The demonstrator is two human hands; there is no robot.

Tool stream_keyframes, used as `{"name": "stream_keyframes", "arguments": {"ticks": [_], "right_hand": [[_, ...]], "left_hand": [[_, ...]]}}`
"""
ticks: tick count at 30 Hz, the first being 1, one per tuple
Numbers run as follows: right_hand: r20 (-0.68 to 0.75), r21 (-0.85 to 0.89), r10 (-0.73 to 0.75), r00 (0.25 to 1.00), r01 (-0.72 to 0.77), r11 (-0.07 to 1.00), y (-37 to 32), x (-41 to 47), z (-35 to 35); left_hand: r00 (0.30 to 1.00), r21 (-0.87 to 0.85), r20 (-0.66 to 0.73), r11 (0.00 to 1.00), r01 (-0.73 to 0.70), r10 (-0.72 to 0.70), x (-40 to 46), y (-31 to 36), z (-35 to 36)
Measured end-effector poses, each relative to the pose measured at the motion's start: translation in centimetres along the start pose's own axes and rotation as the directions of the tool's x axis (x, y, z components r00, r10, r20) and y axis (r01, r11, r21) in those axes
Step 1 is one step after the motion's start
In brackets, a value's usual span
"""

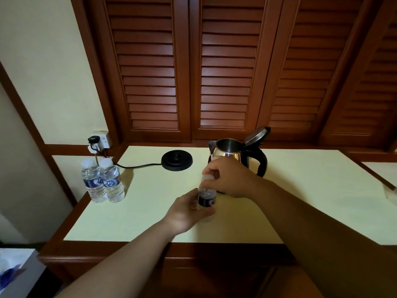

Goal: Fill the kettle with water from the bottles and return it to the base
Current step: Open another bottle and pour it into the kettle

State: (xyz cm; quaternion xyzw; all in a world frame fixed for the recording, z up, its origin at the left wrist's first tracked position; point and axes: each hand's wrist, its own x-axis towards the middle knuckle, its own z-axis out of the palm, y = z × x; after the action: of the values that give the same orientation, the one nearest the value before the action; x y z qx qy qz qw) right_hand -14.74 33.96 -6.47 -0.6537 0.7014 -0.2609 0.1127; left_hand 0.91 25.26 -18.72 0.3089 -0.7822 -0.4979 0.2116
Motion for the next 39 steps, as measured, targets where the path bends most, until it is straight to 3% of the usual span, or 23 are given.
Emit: {"name": "stream_keyframes", "arguments": {"ticks": [3,6,9,17,23,32,39], "right_hand": [[0.008,0.095,-0.026,1.000,0.025,0.995,0.4,-0.7,-0.9],[-0.093,0.170,0.036,0.995,-0.020,0.985,2.0,-1.6,-1.5],[-0.182,0.147,0.155,0.971,-0.129,0.981,4.9,-2.9,-1.1],[-0.167,0.105,0.434,0.885,-0.422,0.901,12.9,-7.1,4.1],[-0.236,-0.018,0.339,0.911,-0.353,0.935,14.0,-8.4,6.2],[-0.283,-0.069,0.410,0.867,-0.445,0.893,14.9,-8.6,7.2],[-0.280,-0.157,0.506,0.816,-0.559,0.815,15.3,-7.9,7.0]], "left_hand": [[1.000,-0.026,-0.003,1.000,-0.004,0.004,0.0,-0.2,0.2],[1.000,-0.022,-0.012,1.000,-0.012,0.012,0.1,-0.4,0.4],[0.999,-0.037,-0.033,0.999,-0.021,0.020,0.2,-0.4,0.4],[0.990,-0.057,-0.128,0.996,-0.073,0.065,0.5,-0.1,0.9],[0.975,-0.031,-0.198,0.994,-0.104,0.096,1.0,0.7,0.8],[0.951,0.159,-0.227,0.971,-0.176,0.210,5.4,5.4,-3.8],[0.945,0.370,-0.160,0.905,-0.209,0.284,9.3,9.3,-6.7]]}}
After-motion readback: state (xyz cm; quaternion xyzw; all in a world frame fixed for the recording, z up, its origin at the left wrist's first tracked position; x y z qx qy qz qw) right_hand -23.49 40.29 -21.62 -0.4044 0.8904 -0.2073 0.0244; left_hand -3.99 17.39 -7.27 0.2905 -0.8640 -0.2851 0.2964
